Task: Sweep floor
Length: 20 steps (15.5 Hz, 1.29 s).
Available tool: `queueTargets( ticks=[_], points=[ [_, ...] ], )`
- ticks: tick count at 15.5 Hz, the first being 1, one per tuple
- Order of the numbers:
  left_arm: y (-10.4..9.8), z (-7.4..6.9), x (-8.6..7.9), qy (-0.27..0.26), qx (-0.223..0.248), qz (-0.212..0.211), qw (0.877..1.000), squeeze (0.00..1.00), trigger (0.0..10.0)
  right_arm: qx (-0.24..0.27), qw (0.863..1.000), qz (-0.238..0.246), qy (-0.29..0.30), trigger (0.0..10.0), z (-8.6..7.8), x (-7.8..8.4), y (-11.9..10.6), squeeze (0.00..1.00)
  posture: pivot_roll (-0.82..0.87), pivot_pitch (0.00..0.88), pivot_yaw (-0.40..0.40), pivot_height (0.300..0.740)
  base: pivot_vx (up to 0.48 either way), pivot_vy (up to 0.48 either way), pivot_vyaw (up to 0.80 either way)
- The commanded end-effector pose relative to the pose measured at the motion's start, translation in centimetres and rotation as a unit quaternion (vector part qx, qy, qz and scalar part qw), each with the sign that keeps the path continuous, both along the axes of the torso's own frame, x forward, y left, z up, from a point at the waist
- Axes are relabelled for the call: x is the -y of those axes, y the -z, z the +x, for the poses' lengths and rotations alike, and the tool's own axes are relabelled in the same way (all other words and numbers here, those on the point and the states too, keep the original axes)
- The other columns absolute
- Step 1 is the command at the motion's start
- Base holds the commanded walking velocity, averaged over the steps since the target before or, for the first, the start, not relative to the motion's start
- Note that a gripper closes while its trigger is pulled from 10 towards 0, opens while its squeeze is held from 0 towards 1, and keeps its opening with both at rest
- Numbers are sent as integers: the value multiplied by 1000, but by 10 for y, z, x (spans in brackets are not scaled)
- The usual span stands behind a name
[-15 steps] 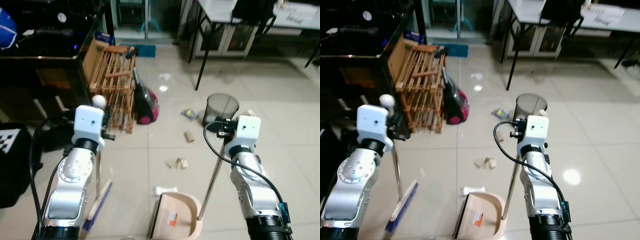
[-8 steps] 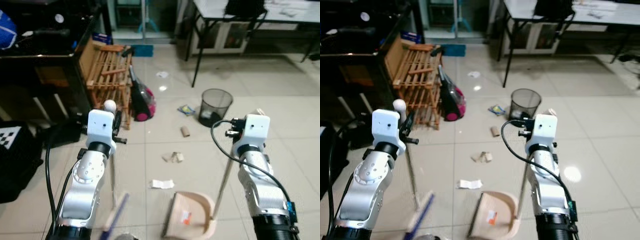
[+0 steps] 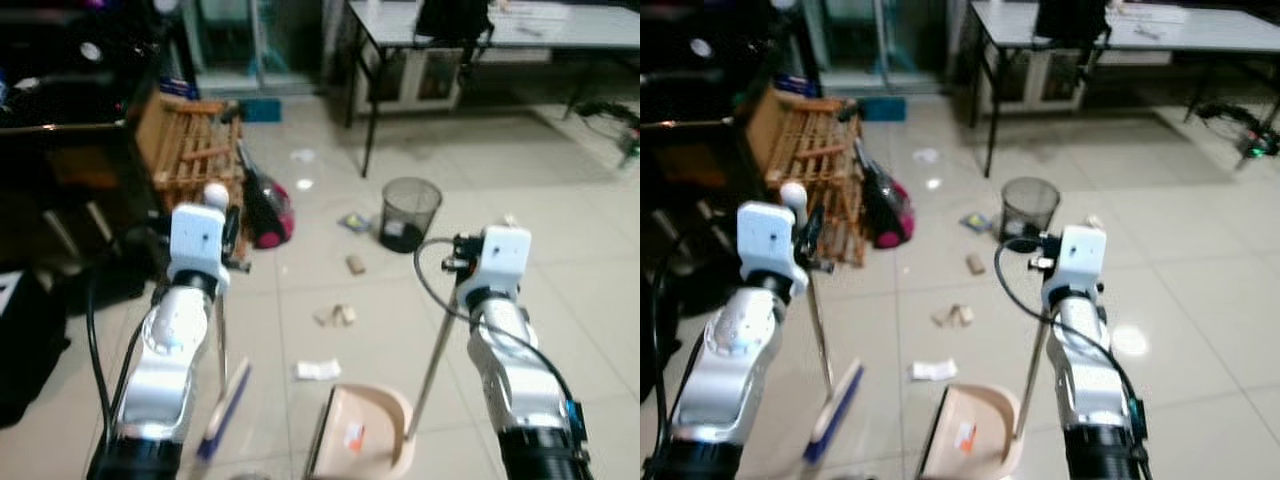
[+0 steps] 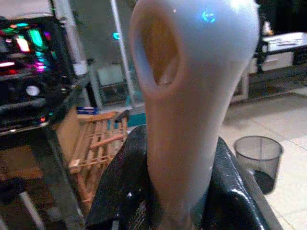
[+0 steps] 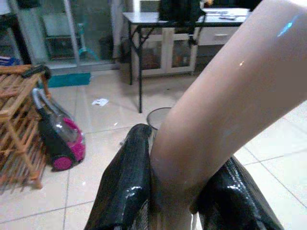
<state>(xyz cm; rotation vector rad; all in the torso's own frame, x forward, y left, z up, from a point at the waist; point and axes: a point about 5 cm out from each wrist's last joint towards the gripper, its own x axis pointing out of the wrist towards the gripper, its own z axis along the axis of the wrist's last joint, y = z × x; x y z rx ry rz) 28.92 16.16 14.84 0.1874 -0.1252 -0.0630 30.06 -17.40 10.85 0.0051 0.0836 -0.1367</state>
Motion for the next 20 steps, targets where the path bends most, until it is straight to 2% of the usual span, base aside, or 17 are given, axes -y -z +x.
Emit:
queueTargets(
  ticks=[1, 20],
  points=[
    [-9, 3, -1, -1, 21, 4, 1000, 0, 10000, 19, 1000, 2, -2, 10000, 3, -3, -11, 0, 19, 19, -2, 740, 356, 0, 0],
    [-9, 4, -3, 2, 26, 7, 1000, 0, 10000, 19, 1000, 2, 3, 10000, 4, -1, -9, 0, 20, 23, 0, 740, 361, 0, 0]
  ],
)
